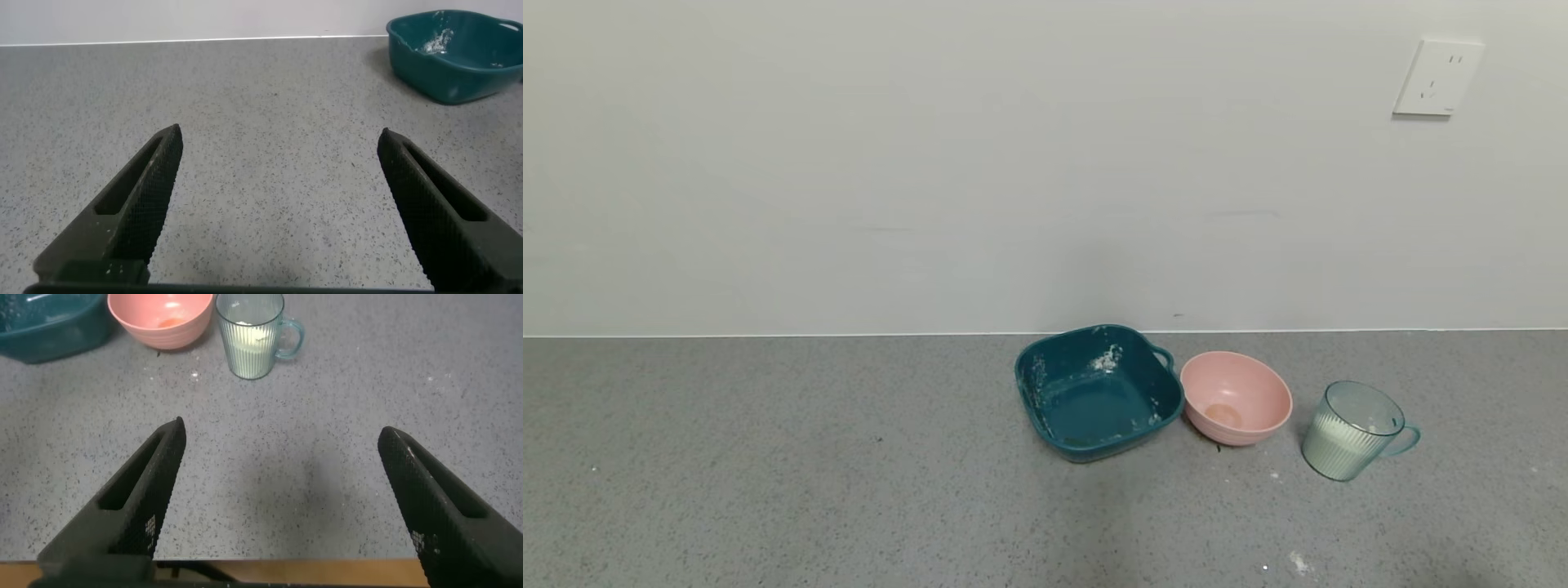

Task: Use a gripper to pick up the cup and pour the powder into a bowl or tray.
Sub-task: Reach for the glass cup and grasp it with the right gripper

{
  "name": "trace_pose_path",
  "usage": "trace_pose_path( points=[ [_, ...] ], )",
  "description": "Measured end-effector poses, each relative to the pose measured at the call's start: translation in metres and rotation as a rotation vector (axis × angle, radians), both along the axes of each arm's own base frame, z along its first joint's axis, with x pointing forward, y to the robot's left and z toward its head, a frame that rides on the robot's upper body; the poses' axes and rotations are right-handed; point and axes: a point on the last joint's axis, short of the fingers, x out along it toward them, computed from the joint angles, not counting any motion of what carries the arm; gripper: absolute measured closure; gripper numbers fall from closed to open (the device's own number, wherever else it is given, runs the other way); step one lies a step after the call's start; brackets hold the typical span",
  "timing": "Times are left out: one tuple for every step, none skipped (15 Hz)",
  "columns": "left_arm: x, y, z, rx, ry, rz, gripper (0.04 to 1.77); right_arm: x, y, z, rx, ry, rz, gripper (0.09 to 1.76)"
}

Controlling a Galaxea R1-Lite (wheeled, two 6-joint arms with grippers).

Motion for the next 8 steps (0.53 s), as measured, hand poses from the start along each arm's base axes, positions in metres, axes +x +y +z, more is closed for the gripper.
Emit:
trace_pose_path(
  points=[
    [0.000, 0.000, 0.000, 0.000, 0.000, 0.000, 0.09, 0.009, 0.000, 0.005, 0.002, 0.030, -0.001, 0.14],
    [0.000, 0.000, 0.000, 0.000, -0.001, 0.000, 0.09, 0.018, 0.000, 0.009, 0.009, 0.056, -0.002, 0.14],
    [0.000, 0.000, 0.000, 0.000, 0.000, 0.000, 0.09, 0.028, 0.000, 0.013, 0.021, 0.081, -0.006, 0.14],
    [0.000, 0.000, 0.000, 0.000, 0.000, 0.000, 0.09, 0.038, 0.000, 0.014, 0.031, 0.105, -0.009, 0.14],
    [0.000, 0.000, 0.000, 0.000, 0.000, 0.000, 0.09, 0.050, 0.000, 0.016, 0.039, 0.122, -0.012, 0.14],
    [0.000, 0.000, 0.000, 0.000, 0.000, 0.000, 0.09, 0.061, 0.000, 0.015, 0.044, 0.145, -0.014, 0.14],
    [0.000, 0.000, 0.000, 0.001, 0.000, 0.000, 0.09, 0.071, -0.001, 0.014, 0.046, 0.159, -0.015, 0.14],
    [0.000, 0.000, 0.000, 0.001, 0.000, 0.000, 0.09, 0.082, -0.001, 0.011, 0.048, 0.180, -0.016, 0.14]
  ],
)
